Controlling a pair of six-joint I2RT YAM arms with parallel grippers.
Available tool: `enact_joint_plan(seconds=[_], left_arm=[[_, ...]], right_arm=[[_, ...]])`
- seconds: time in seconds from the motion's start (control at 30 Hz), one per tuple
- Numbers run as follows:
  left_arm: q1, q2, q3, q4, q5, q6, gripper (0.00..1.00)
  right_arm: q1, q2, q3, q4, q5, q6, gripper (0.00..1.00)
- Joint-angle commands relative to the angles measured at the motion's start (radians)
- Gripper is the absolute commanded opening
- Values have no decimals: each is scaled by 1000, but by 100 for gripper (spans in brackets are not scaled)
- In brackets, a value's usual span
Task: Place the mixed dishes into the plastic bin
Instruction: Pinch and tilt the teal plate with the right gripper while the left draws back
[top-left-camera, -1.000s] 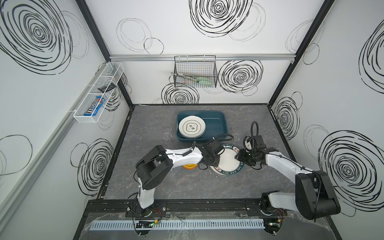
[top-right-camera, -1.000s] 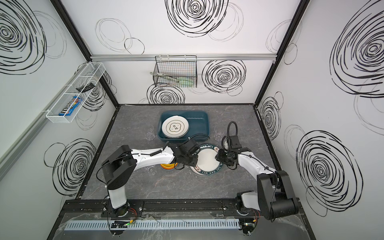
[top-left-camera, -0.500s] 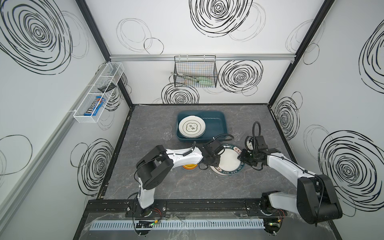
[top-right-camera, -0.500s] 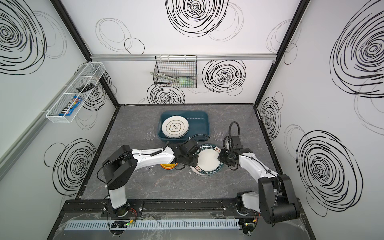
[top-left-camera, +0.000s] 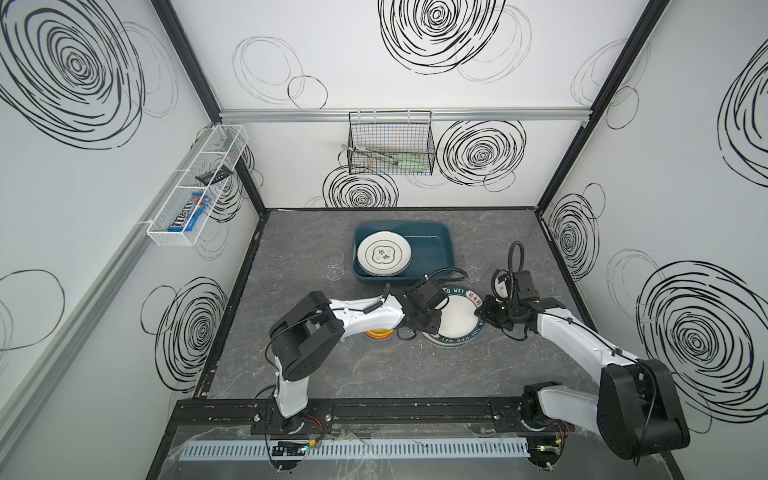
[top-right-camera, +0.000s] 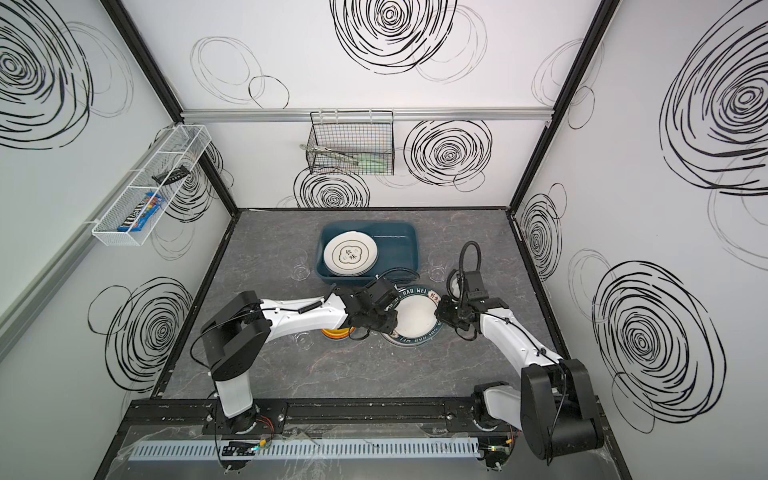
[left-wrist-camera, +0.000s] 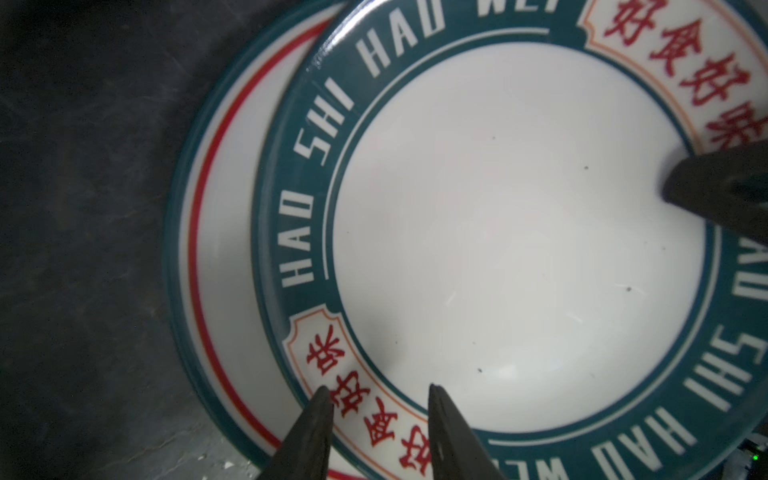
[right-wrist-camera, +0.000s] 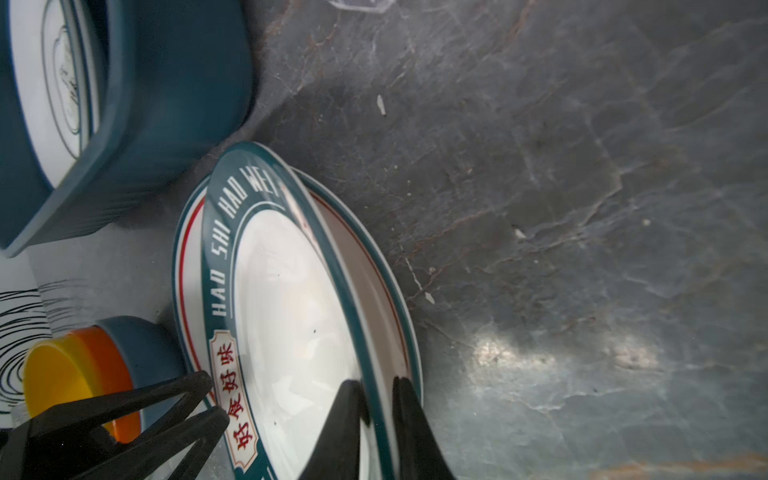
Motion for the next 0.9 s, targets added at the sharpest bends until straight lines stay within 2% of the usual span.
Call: enact_joint_plan(seconds=[0.0, 0.2, 0.47, 0.87], left_arm=[[-2, -63, -10, 21, -1, -9, 42], [3, -118, -14, 10, -12, -11, 44], [20, -220, -44, 4, -23, -23, 48], [97, -440, -144, 26, -3, -50, 57]], right_arm=[[0, -7, 10, -51, 56, 1, 13], [0, -44, 30, -70, 40, -4, 10], [1, -106, 88, -128, -3, -25, 0], [1, -184, 223, -225, -98, -68, 0]])
